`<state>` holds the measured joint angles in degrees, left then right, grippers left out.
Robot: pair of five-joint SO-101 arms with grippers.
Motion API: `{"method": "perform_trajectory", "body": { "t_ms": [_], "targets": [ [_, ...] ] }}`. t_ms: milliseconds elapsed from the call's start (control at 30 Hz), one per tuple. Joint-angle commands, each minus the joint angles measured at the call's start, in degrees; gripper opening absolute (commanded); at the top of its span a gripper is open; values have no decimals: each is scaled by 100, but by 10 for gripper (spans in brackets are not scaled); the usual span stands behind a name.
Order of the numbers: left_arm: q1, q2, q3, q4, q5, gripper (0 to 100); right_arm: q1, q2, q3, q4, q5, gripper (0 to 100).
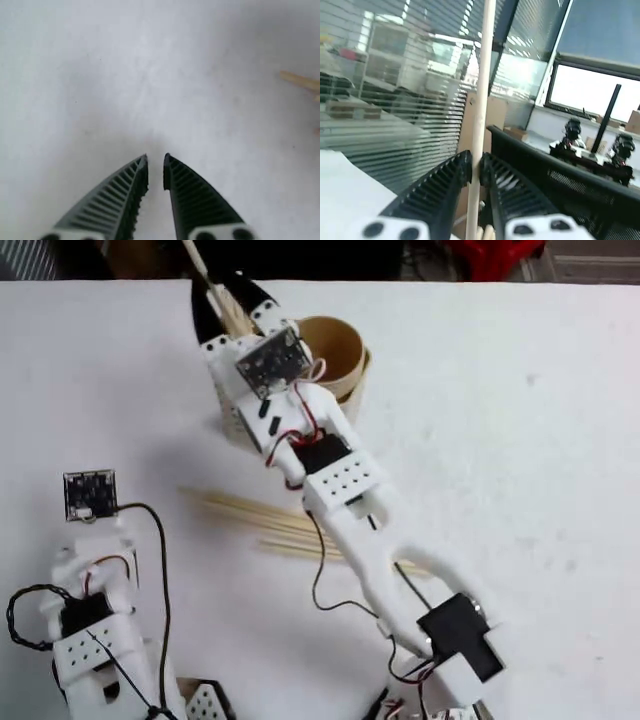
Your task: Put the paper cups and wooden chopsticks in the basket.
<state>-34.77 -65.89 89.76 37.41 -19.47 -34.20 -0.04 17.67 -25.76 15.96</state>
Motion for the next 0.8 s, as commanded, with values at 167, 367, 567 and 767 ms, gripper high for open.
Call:
{"method": "perform_trajectory", "body": {
  "t_ms": [167, 367, 567, 767],
  "targets": [
    [84, -75, -18, -132, -53, 76, 198, -75, 26, 312, -70, 153],
    [84, -75, -18, -132, -53, 76, 198, -92, -9, 558, -62, 104],
    [84, -75, -18, -132, -53, 76, 171, -1165, 211, 2519, -62, 34],
    [84, -75, -18, -132, -53, 76, -145, -3143, 1248, 5490, -62, 25]
  ]
}}
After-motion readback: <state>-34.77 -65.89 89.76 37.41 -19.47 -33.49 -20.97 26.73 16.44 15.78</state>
